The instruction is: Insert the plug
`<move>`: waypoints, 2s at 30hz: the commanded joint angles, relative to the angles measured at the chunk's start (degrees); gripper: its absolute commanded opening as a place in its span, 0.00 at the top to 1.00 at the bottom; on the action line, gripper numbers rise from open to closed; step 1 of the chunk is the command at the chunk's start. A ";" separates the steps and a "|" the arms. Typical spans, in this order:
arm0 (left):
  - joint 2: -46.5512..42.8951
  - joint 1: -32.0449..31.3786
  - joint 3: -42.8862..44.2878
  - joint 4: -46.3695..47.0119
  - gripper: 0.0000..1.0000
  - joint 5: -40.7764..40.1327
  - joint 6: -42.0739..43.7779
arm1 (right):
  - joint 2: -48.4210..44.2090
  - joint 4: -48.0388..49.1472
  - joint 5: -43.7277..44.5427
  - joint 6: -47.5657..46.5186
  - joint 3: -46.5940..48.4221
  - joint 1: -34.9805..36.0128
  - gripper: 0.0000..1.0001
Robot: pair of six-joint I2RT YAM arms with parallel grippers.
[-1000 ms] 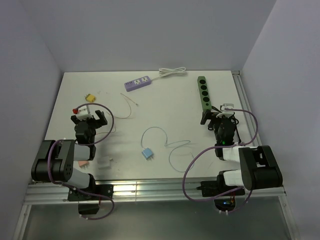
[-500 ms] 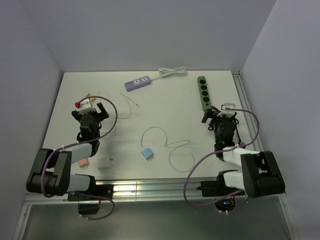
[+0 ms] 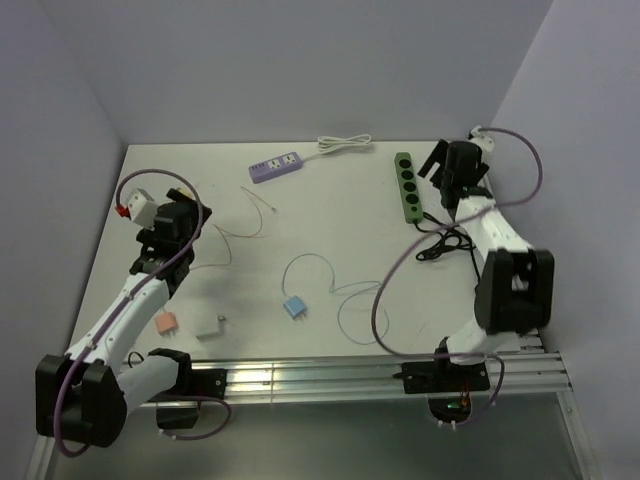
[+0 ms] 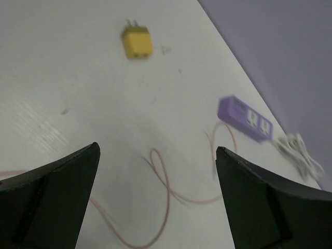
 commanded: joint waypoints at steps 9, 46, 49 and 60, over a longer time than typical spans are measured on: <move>-19.56 2.52 -8.41 6.78 0.00 43.00 7.08 | 33.72 -34.16 -16.67 -10.12 35.71 -0.92 0.06; 16.64 -28.59 -4.98 -1.66 0.31 36.70 -4.34 | 1.07 -23.00 -12.89 4.91 -11.90 38.02 0.30; 18.65 -30.00 -4.81 0.79 0.34 36.87 -4.43 | -8.49 -26.77 -8.75 3.59 -12.09 38.02 0.00; 23.25 -30.44 -2.87 3.26 1.00 37.74 1.44 | -28.56 -35.93 -10.22 2.10 -7.61 38.02 0.00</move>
